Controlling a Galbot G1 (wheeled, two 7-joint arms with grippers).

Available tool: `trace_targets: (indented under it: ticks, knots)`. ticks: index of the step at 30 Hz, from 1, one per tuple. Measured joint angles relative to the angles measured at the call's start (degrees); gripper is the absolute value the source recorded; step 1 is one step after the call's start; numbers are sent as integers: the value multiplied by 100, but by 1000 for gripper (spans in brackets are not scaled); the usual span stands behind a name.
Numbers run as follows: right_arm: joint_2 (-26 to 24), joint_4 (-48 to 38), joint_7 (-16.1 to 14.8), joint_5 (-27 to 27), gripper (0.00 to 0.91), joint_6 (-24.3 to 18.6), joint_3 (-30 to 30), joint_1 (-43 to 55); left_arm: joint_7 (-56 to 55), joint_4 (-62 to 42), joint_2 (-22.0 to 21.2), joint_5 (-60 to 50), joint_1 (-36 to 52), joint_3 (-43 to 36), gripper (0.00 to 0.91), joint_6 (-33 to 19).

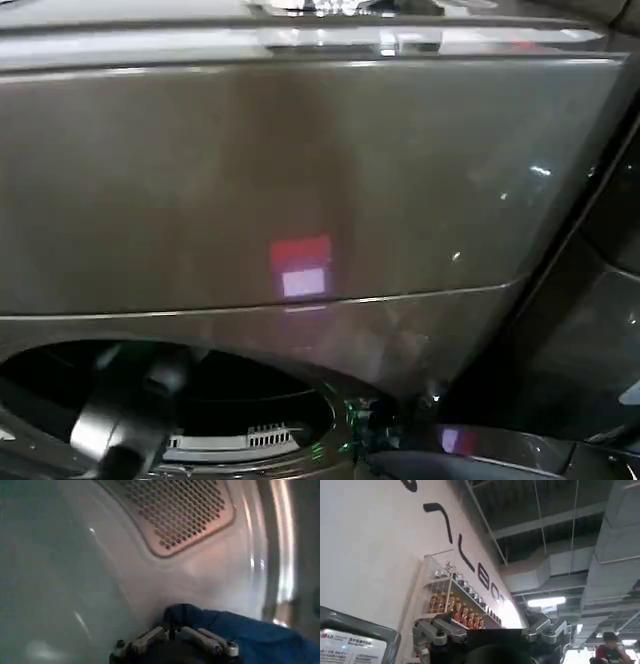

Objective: Grasp the clothes from the dryer.

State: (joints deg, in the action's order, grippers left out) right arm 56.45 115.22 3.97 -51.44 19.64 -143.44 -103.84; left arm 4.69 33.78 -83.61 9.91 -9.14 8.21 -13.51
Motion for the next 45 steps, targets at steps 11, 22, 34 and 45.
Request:
trace_targets:
  ticks: [11, 22, 34, 45]
  knots:
    - [4, 12, 3, 134, 907, 69, -88, -91, -1058, 743, -91, 51, -374, 371, 0, -292]
    - [8, 9, 7, 231, 907, 128, -157, -141, -1469, 1231, -120, -148, -582, 482, 0, -403]
    - [-4, -6, 58, 227, 907, 145, -181, -157, -1646, 1328, -123, -300, -697, 530, 0, -445]
    - [-5, -20, 57, 227, 907, 126, -206, -172, -1674, 1367, -133, -368, -719, 527, 0, -453]
